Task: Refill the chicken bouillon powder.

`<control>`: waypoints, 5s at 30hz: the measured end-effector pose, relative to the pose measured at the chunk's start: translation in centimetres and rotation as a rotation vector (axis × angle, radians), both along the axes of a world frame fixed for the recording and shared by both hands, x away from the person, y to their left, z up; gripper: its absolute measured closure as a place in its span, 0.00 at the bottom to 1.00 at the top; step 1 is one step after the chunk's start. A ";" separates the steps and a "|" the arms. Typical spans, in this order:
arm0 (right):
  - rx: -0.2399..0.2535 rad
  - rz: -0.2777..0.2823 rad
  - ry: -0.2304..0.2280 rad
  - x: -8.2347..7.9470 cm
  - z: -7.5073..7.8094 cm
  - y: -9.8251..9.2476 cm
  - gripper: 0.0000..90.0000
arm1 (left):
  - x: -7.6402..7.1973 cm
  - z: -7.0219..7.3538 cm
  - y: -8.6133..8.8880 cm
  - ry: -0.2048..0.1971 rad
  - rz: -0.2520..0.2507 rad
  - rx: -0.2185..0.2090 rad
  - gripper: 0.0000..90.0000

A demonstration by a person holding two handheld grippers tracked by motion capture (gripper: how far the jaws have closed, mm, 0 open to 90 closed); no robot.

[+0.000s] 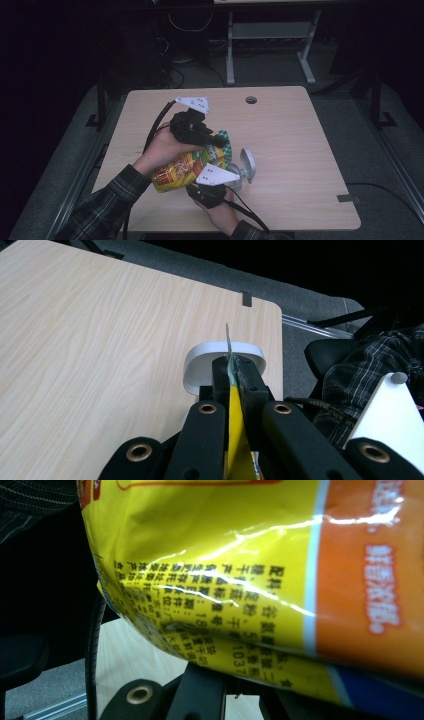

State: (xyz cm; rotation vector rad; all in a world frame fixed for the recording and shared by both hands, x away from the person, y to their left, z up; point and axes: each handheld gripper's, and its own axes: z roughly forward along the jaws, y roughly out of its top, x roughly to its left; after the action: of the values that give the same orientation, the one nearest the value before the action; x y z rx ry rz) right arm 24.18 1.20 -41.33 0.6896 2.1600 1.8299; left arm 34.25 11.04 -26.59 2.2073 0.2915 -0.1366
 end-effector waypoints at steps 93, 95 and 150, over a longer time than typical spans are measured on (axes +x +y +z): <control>0.159 0.020 0.077 0.1 -1.9 -0.5 1.00 | 0.2 -1.6 -3.9 -0.016 0.010 0.228 0.99; 0.166 0.017 0.083 0.1 -1.8 -0.6 1.00 | 0.3 -1.5 -4.0 -0.019 0.006 0.234 0.99; 0.173 0.020 0.082 0.7 -1.3 -0.3 1.00 | 0.6 -0.9 -3.7 -0.042 0.011 0.236 0.99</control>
State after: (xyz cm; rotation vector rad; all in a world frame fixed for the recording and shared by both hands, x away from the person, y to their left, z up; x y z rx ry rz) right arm 24.90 0.92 -42.65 0.7945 2.0817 2.0510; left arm 34.81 7.37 -27.54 2.4380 0.3095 -0.0515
